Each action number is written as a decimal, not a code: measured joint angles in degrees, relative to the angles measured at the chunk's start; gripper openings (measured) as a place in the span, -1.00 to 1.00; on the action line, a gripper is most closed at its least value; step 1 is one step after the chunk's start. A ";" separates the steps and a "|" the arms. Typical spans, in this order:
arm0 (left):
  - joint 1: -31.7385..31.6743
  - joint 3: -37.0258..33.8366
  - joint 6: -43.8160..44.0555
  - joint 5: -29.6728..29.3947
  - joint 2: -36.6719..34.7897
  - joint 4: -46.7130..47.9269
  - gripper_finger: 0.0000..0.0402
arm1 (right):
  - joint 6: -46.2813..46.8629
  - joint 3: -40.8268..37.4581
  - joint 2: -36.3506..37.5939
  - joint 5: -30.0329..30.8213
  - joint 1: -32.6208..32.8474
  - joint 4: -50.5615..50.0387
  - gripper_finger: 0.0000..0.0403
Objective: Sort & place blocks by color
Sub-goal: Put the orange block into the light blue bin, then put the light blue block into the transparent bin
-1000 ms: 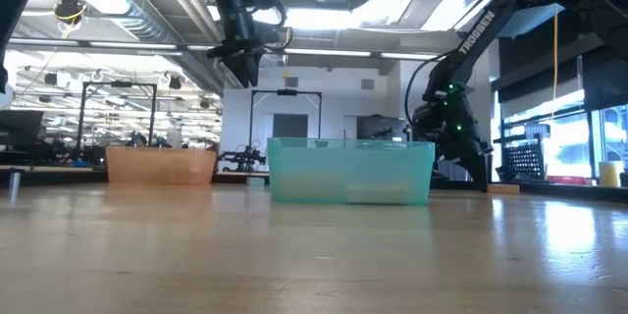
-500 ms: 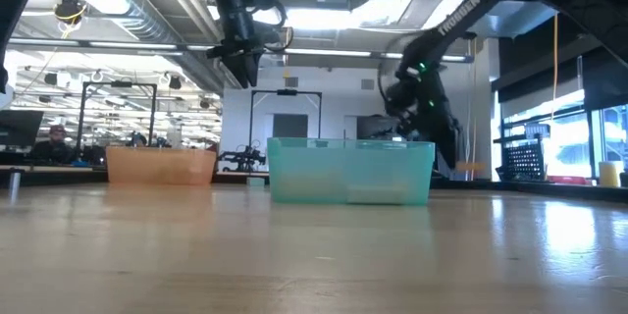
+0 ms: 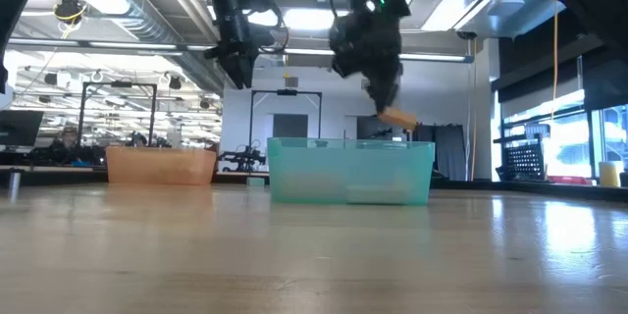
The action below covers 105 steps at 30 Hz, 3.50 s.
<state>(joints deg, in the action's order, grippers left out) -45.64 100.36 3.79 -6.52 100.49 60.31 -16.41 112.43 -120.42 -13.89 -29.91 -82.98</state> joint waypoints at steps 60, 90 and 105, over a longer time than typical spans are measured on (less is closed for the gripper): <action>0.05 0.00 21.69 2.39 5.64 -2.40 -0.44 | 6.19 -0.38 9.71 6.43 2.89 7.61 0.22; 1.68 0.00 52.15 1.22 21.41 -3.16 -0.44 | -29.08 -0.38 15.54 -11.29 -13.60 6.95 0.22; 2.81 0.00 52.79 -0.13 21.40 -3.98 -0.44 | -29.10 -0.38 15.50 -11.23 -13.53 7.10 0.22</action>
<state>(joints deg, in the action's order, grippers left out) -42.83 100.36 56.58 -6.66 121.89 56.34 -45.52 112.05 -104.92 -25.12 -43.44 -75.88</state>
